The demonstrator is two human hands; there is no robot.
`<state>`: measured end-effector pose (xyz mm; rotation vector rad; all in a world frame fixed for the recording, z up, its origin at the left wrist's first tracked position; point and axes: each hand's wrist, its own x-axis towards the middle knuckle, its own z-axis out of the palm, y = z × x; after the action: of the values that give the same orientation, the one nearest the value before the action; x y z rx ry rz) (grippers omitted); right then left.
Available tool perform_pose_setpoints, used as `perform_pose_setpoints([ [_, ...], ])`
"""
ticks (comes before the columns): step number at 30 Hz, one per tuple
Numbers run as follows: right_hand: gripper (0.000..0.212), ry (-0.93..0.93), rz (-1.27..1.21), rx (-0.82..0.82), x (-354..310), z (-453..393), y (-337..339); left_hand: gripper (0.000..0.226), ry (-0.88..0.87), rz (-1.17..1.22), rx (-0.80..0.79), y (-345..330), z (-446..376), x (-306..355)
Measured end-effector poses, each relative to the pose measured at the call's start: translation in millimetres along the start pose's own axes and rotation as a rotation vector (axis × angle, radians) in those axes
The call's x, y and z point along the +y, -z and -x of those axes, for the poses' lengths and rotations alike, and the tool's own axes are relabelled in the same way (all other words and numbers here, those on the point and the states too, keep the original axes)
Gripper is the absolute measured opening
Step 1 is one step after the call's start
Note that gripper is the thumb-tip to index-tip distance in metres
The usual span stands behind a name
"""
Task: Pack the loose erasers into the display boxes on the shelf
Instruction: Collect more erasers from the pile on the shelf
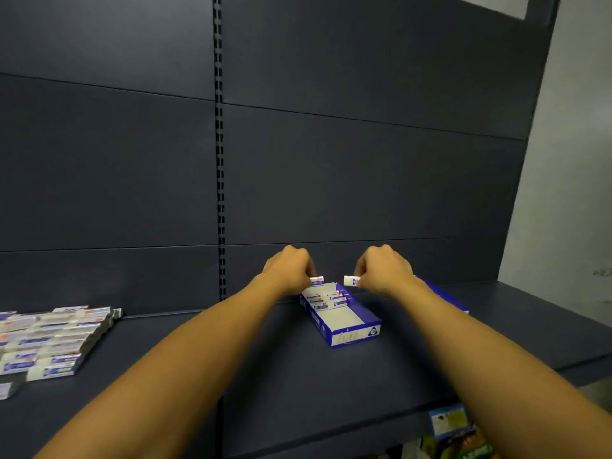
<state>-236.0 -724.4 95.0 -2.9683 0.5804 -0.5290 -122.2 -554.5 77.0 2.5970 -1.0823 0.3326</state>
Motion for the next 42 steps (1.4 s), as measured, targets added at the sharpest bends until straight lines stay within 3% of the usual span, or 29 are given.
perform_pose_setpoints([
  [10,0.006,0.031,-0.223,-0.076,23,-44,-56,0.014,0.152,0.163,-0.011,-35,-24,-8],
  [14,0.017,0.062,-0.335,-0.074,37,-54,-80,0.016,0.233,0.213,0.004,-55,-28,-1],
  [24,0.013,0.146,-0.547,-0.043,56,-64,-109,0.025,0.25,-0.001,0.134,-86,-28,25],
  [29,0.014,0.194,-0.637,-0.031,63,-67,-117,0.027,0.259,-0.041,0.057,-95,-24,14],
  [35,0.013,0.172,-0.768,0.046,63,-63,-132,0.025,0.264,-0.062,0.085,-103,-23,15],
  [42,0.016,0.164,-0.753,0.022,58,-66,-129,0.02,0.293,-0.079,0.089,-110,-28,12],
])
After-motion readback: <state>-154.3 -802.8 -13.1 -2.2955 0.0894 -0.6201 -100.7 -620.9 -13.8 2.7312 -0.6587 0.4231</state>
